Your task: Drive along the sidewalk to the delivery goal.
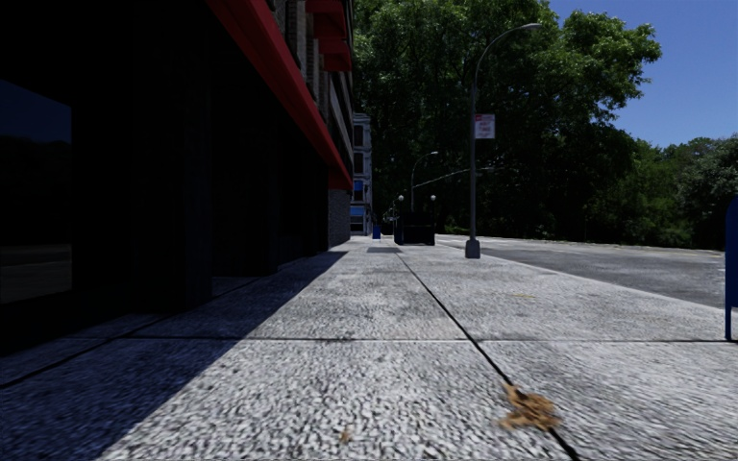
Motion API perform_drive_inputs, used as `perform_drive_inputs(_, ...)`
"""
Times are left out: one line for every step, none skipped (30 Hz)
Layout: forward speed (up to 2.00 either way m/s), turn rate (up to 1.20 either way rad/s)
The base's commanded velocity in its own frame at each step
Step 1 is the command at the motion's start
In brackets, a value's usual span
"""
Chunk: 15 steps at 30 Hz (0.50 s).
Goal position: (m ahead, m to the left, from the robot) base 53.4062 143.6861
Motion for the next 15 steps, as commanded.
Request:
perform_drive_inputs(2.00, 0.00)
perform_drive_inputs(2.00, 0.00)
perform_drive_inputs(2.00, 0.00)
perform_drive_inputs(2.00, 0.00)
perform_drive_inputs(2.00, 0.00)
perform_drive_inputs(2.00, 0.00)
perform_drive_inputs(2.00, 0.00)
perform_drive_inputs(2.00, 0.00)
perform_drive_inputs(2.00, 0.00)
perform_drive_inputs(2.00, 0.00)
perform_drive_inputs(2.00, 0.00)
perform_drive_inputs(2.00, 0.00)
perform_drive_inputs(2.00, 0.00)
perform_drive_inputs(2.00, 0.00)
perform_drive_inputs(2.00, 0.00)
